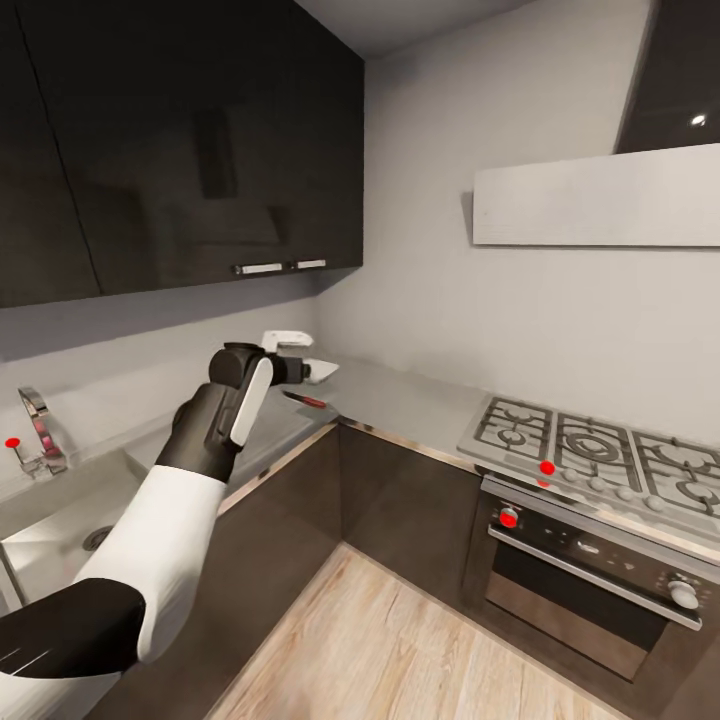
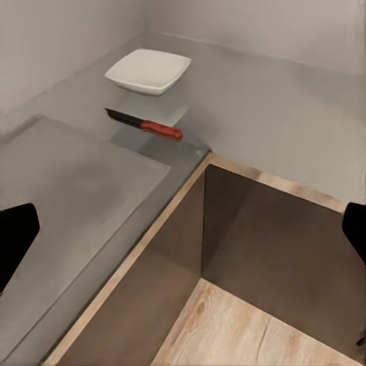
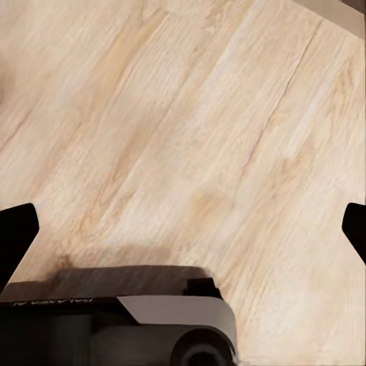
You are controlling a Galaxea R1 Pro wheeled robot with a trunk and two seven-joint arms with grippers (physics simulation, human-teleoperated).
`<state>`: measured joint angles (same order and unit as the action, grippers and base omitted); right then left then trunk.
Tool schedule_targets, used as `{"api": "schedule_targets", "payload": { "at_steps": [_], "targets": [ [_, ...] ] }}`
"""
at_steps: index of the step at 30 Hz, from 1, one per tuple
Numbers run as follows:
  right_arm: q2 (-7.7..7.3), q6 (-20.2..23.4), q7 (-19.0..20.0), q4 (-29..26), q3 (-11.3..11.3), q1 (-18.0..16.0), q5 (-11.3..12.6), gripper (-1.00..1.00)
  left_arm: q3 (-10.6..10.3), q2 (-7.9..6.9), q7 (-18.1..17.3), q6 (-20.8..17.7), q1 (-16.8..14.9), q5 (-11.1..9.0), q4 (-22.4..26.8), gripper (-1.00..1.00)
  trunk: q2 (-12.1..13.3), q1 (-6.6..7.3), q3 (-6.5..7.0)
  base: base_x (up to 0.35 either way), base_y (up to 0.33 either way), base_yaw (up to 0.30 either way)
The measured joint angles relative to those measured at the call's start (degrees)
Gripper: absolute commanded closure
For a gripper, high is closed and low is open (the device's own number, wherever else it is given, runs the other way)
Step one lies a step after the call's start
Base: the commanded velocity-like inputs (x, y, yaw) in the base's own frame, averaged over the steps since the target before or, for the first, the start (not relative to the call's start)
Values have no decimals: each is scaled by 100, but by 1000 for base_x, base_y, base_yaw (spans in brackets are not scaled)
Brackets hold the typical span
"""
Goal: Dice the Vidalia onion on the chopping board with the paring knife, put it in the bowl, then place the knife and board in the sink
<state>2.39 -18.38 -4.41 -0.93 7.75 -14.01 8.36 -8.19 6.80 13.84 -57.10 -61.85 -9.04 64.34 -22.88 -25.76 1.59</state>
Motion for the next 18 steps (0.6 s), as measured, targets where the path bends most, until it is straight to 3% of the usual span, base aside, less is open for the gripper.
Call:
{"api": "schedule_targets", "payload": {
  "at_steps": [5, 11, 18],
  "targets": [
    [30, 17, -1, 0, -3, 44, -2, -100, 0, -25, 1, -5, 0, -9, 25, -100, -1, 2, 0, 78, 0, 0],
    [49, 69, -16, 0, 1, 49, -1, -100, -4, -34, 3, 21, 0, -10, -149, -100, 0, 3, 0, 287, 0, 0],
    [73, 500, 22, 0, 1, 50, 0, -100, -5, -37, 18, 45, 0, 5, -368, -100, 0, 3, 0, 316, 0, 0]
  ]
}}
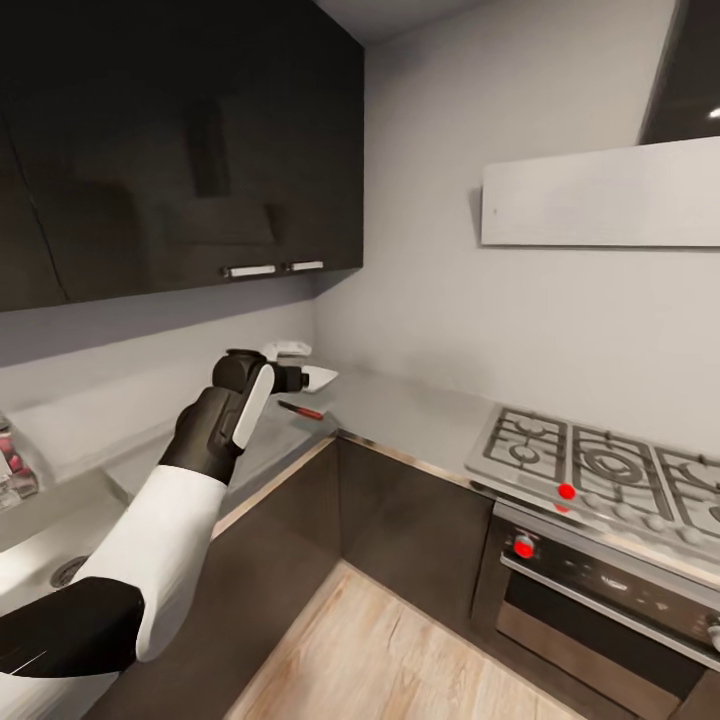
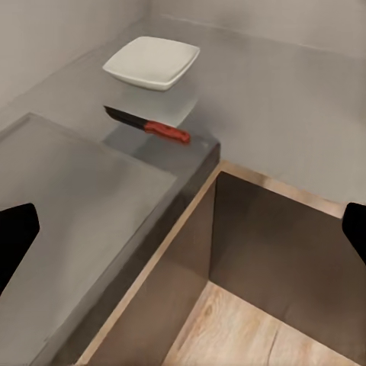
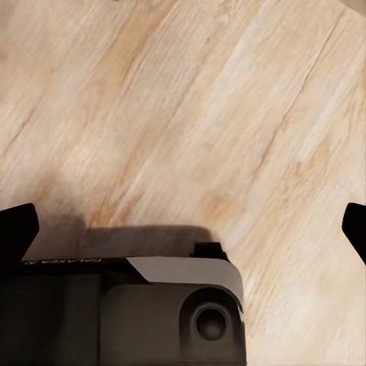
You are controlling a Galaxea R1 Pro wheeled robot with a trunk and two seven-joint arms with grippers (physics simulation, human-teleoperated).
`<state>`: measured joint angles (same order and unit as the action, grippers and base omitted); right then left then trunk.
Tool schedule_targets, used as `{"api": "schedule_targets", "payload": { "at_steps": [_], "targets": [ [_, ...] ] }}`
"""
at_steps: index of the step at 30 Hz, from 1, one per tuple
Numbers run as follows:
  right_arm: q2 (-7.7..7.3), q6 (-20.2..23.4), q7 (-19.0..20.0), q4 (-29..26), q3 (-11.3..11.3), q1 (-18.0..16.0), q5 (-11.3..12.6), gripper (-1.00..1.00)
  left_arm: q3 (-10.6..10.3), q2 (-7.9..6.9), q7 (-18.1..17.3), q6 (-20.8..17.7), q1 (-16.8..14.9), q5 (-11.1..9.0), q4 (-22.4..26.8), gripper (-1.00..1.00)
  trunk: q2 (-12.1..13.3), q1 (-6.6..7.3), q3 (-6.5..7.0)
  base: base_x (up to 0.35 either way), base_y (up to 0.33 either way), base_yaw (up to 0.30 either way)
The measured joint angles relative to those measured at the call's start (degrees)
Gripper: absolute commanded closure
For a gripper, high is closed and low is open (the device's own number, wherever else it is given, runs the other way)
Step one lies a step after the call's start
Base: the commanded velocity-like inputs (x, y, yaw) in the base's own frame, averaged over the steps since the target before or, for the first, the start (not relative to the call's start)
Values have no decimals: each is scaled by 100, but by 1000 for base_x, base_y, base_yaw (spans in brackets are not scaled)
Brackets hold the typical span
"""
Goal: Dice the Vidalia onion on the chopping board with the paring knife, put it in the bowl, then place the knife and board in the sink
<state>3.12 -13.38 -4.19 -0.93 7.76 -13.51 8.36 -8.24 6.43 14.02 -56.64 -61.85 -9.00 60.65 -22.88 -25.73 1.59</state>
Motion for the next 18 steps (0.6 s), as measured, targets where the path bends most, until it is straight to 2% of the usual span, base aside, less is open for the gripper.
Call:
{"api": "schedule_targets", "payload": {
  "at_steps": [7, 18],
  "targets": [
    [3, 43, 3, 0, 0, -1, -2, -100, 4, -49, 2, 33, -3, 11, -170, -100, 0, 0, 0, 319, 0, 0],
    [117, 394, 4, 0, 0, 8, -1, -100, 1, -87, 5, 643, -5, 10, -800, -100, 0, 0, 0, 324, 29, 0]
  ]
}}
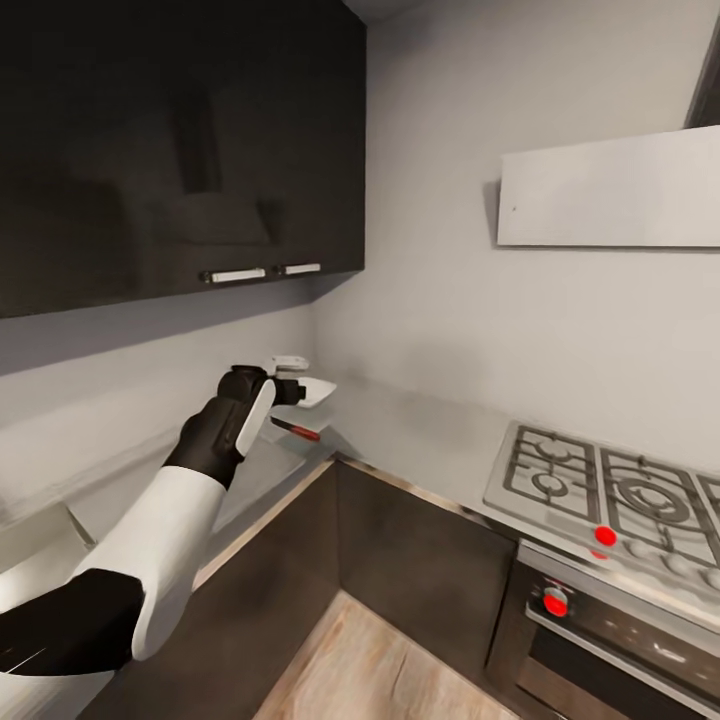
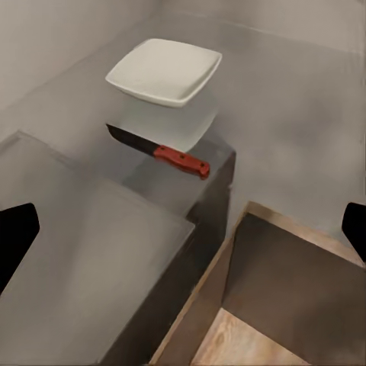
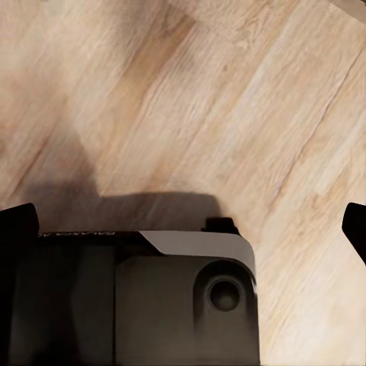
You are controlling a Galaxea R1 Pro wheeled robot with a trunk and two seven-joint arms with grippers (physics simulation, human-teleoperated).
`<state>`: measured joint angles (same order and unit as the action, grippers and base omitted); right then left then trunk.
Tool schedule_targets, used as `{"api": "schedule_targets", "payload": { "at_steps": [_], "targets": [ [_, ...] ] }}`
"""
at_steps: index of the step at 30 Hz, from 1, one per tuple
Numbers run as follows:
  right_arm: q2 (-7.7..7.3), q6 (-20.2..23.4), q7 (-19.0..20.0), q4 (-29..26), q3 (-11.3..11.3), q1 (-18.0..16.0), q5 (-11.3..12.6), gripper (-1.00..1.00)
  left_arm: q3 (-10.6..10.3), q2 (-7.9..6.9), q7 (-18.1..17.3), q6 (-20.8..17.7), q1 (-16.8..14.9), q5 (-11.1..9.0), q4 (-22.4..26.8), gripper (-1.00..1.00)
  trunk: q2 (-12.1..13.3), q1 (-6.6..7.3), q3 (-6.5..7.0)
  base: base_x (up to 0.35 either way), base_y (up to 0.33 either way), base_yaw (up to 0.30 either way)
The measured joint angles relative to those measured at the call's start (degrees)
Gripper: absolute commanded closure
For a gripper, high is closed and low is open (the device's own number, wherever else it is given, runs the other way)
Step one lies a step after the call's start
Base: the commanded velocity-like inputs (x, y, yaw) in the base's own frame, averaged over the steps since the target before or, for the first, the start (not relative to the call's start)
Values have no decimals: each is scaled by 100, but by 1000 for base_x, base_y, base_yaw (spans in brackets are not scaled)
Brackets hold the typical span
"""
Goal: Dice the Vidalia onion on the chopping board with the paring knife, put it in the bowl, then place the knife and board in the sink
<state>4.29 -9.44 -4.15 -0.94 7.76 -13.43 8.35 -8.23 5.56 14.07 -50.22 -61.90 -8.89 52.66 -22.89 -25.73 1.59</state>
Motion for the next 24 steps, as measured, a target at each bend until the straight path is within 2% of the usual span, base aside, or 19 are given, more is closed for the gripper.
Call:
{"api": "schedule_targets", "payload": {
  "at_steps": [18, 24],
  "targets": [
    [17, 88, -14, 0, 0, 34, -1, -100, -8, -8, 1, 85, -5, 0, -125, -100, 0, 0, 0, 324, 99, 0],
    [17, 255, 52, 0, 0, 35, -2, -100, -17, -7, 6, 104, -3, 6, -136, -100, 0, 0, 0, 320, -41, 0]
  ]
}}
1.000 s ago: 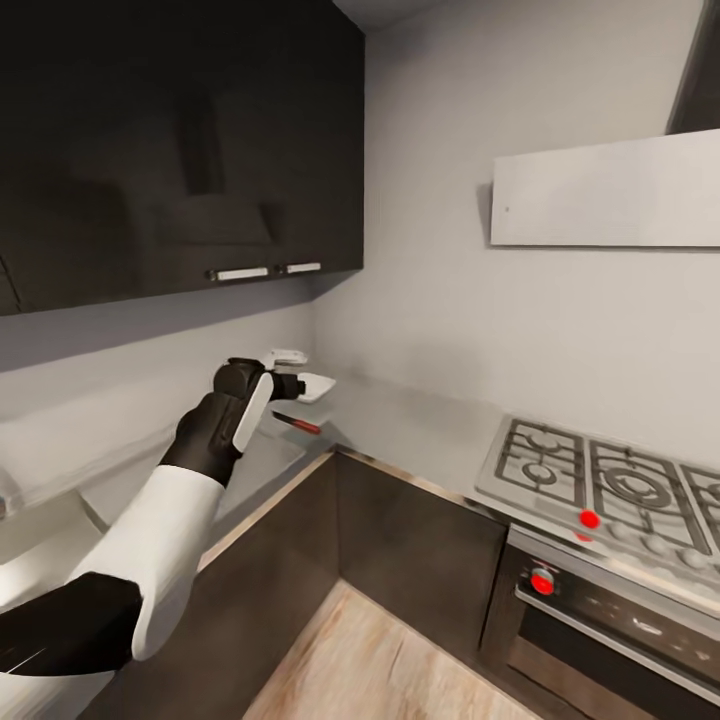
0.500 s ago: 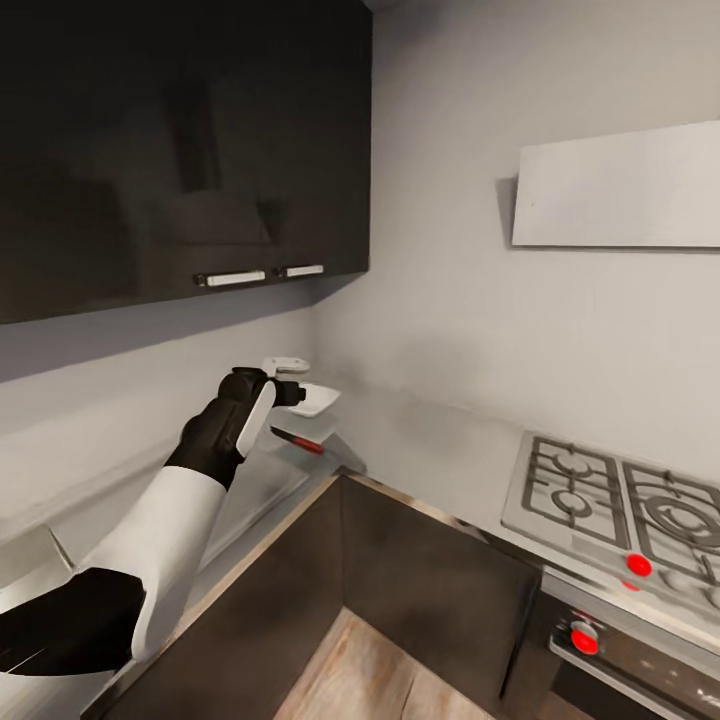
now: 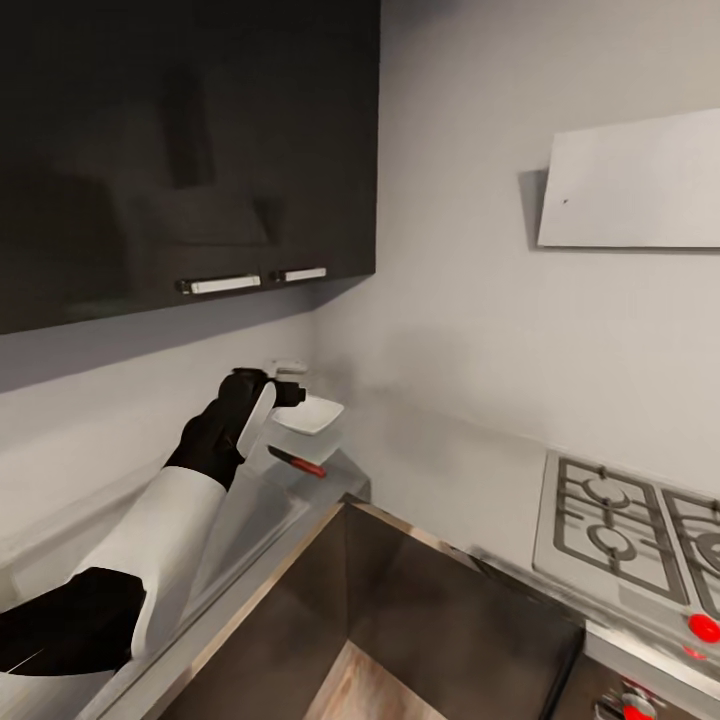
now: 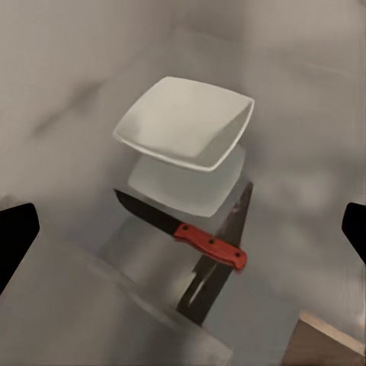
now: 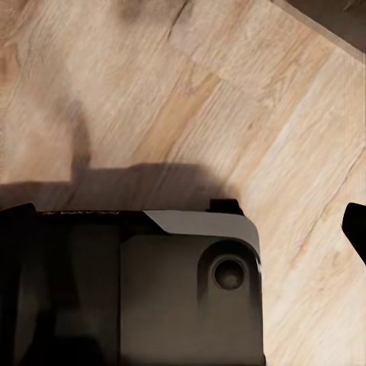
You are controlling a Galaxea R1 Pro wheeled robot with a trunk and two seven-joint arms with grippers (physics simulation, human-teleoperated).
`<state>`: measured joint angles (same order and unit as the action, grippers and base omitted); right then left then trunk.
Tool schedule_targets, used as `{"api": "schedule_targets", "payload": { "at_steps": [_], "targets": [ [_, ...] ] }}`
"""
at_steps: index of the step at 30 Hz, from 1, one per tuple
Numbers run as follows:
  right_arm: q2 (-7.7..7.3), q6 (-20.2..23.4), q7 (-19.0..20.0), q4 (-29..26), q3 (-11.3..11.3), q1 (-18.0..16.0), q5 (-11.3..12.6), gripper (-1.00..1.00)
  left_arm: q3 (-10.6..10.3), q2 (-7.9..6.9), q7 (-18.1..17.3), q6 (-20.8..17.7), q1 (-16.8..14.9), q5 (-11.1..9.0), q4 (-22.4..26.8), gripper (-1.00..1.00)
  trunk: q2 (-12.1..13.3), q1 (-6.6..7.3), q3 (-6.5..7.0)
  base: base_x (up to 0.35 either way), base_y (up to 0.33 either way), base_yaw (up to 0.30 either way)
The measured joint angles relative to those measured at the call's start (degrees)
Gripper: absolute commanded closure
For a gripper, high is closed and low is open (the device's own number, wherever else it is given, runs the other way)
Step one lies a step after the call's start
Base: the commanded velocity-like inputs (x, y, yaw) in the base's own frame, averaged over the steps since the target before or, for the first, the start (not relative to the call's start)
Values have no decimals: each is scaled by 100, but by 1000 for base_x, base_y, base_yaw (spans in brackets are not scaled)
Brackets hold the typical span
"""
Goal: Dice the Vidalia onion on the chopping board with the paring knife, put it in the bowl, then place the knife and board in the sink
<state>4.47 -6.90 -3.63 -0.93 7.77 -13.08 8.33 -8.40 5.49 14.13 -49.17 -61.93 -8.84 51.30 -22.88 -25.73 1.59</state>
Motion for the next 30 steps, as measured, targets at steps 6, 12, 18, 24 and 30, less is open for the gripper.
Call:
{"api": "schedule_targets", "payload": {
  "at_steps": [6, 12, 18, 24, 30],
  "targets": [
    [8, 244, 335, -1, 1, 0, -5, -100, -10, 3, 1, 10, -1, 23, 7, -100, 0, 0, 0, 294, -177, 0],
    [10, 302, 404, -4, 2, 0, -6, -100, -3, -15, 1, 11, -1, 35, 6, -100, 1, -1, 0, 239, -199, 0],
    [7, 307, 417, -10, 2, 1, -6, -100, -2, -21, 2, 11, -1, 38, 22, -100, 1, -3, 0, 54, -49, 0],
    [3, 308, 409, -11, 2, 1, -6, -100, -1, -36, 0, 11, -1, 39, 10, -100, 1, -3, 0, 5, -5, 0],
    [-9, 308, 400, -22, 7, 1, -13, -100, -1, -37, -1, 11, -1, 38, 8, -100, 1, -3, 0, 0, 0, 0]
  ]
}}
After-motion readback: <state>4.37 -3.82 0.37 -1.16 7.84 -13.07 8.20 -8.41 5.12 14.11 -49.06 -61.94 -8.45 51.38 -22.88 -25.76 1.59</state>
